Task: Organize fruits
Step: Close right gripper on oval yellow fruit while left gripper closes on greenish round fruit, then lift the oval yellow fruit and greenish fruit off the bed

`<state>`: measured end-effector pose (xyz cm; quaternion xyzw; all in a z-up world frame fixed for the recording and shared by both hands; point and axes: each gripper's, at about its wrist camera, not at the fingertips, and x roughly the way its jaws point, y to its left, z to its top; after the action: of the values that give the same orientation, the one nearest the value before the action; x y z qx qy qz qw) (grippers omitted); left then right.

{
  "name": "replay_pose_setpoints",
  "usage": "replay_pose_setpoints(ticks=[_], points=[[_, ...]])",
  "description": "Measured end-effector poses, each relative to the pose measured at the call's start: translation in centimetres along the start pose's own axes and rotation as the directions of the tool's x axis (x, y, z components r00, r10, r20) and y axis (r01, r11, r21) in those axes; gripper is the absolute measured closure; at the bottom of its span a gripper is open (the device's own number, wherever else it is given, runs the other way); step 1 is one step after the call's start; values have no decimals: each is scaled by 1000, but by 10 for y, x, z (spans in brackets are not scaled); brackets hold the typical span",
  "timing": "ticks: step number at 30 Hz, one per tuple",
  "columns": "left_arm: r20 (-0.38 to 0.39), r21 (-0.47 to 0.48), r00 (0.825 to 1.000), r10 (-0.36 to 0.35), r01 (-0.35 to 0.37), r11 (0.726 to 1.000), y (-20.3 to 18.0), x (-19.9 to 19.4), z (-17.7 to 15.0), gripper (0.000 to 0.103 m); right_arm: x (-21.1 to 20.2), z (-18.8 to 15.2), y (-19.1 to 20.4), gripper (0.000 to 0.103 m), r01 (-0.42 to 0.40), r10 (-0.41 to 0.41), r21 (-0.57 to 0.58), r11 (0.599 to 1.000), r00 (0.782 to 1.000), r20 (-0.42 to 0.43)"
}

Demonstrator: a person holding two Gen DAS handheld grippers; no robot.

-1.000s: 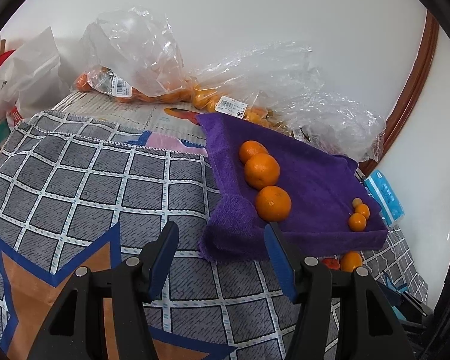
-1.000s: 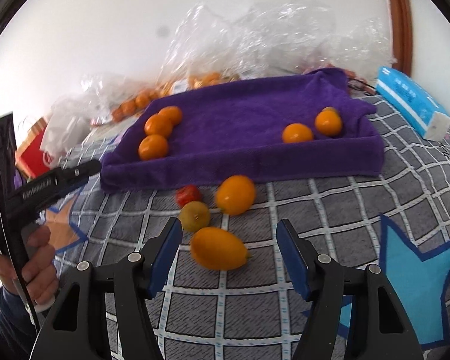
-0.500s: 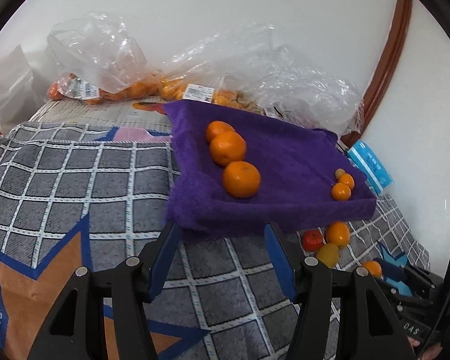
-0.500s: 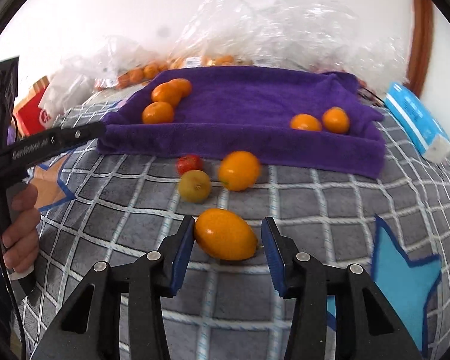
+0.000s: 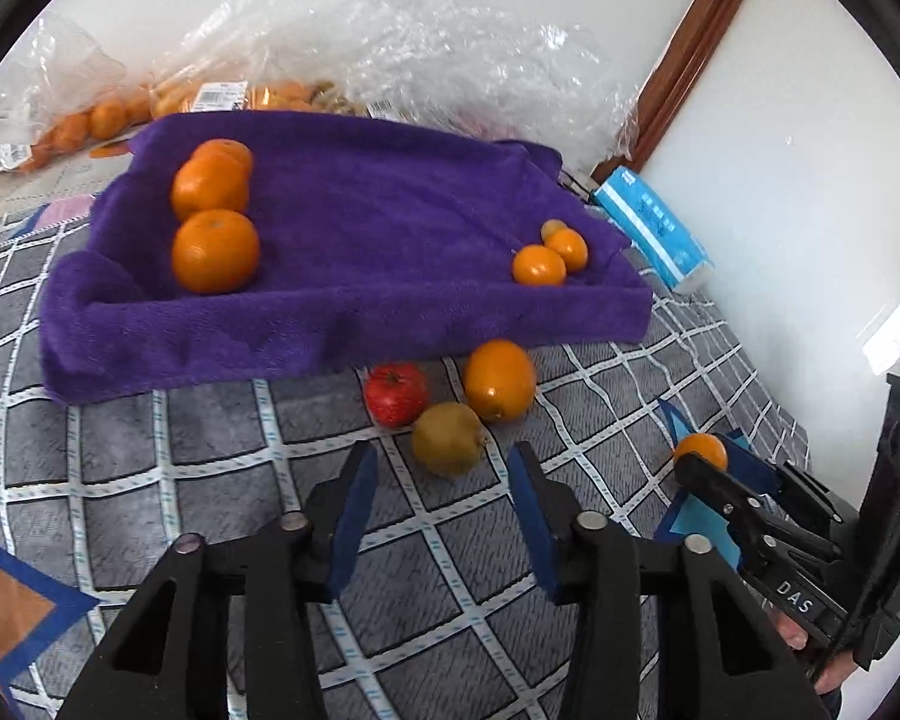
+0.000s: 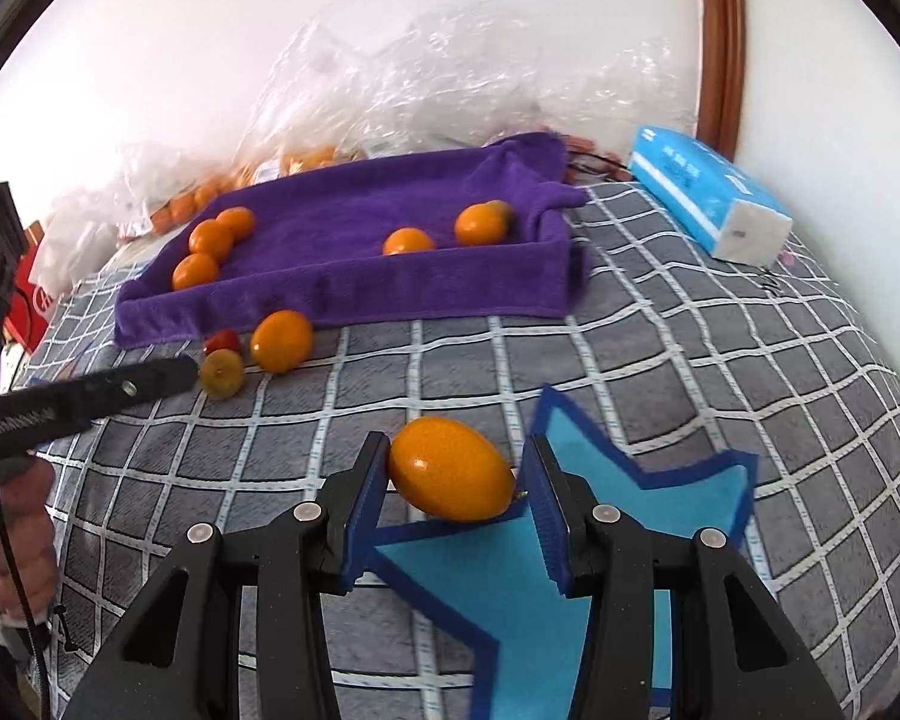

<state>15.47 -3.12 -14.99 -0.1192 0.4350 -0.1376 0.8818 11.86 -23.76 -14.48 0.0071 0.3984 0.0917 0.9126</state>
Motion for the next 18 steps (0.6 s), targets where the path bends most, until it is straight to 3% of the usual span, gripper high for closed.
replay_pose_setpoints(ticks=[6,8,13,16,18], points=[[1,-11,999,44,-44,999,-9,12,4,67,1,-3,-1,58,-39,39,-6,999,999,11],[-2,-1,998,62,-62,998,-11,16,5,77,1,-3,-1,58,-55,55,-8,998,998,16],[9,8,997,74,-74,997,-3,1,1,77,3,-3,-5,58,-49,49,4,999,999,1],[31,4,989,146,-146,989,11,-15,-3,77,3,-4,-7,58,-57,57,18,998,998,2],[38,32,972,232,-233,972,19,-22,-6,77,6,-3,-9,58,-52,53,25,998,999,-10]])
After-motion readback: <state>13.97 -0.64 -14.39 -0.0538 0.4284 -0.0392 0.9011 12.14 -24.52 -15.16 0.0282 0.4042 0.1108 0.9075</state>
